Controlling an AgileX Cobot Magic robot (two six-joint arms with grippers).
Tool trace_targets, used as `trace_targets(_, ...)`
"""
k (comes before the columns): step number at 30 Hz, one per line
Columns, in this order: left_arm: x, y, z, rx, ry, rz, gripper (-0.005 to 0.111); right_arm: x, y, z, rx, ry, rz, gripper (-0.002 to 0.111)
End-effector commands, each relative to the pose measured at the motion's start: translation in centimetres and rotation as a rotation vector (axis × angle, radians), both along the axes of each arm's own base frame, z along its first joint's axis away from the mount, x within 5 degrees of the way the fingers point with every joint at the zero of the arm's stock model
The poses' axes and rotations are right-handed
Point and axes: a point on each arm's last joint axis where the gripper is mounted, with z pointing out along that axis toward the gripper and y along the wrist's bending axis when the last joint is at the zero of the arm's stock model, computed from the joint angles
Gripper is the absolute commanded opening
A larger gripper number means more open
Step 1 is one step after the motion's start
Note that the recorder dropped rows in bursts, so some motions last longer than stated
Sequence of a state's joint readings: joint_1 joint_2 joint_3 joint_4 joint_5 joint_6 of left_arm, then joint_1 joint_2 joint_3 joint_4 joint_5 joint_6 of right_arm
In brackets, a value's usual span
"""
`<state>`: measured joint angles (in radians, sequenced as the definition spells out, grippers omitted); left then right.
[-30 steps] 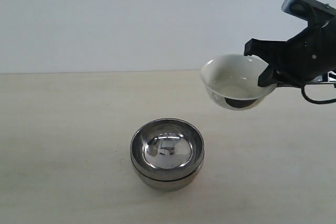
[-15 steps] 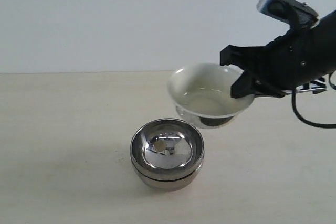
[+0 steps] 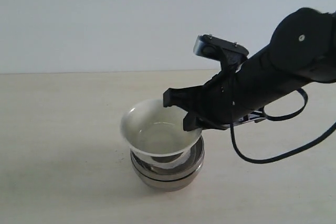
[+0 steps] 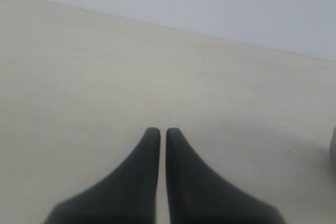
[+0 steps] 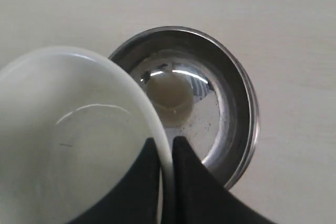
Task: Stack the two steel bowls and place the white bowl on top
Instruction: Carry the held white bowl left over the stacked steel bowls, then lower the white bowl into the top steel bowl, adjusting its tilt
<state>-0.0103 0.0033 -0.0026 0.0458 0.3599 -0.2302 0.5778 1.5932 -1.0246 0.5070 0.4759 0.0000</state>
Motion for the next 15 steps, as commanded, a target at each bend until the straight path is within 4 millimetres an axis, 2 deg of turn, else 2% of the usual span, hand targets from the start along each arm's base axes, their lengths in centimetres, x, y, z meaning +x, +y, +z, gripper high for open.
trace_targets(1, 0.0, 0.0, -0.1, 0.003, -0.001, 0.000, 0.004, 0.5, 0.7, -1.0, 0.009, -0.008, -0.019, 0.000)
trace_targets(10, 0.0, 0.0, -0.1, 0.003, -0.001, 0.000, 0.004, 1.1, 0.9, -2.7, -0.017, 0.011, -0.029, 0.000)
trace_targets(15, 0.0, 0.0, -0.1, 0.003, -0.001, 0.000, 0.004, 1.6, 1.0, -2.6, -0.009, -0.032, -0.048, 0.000)
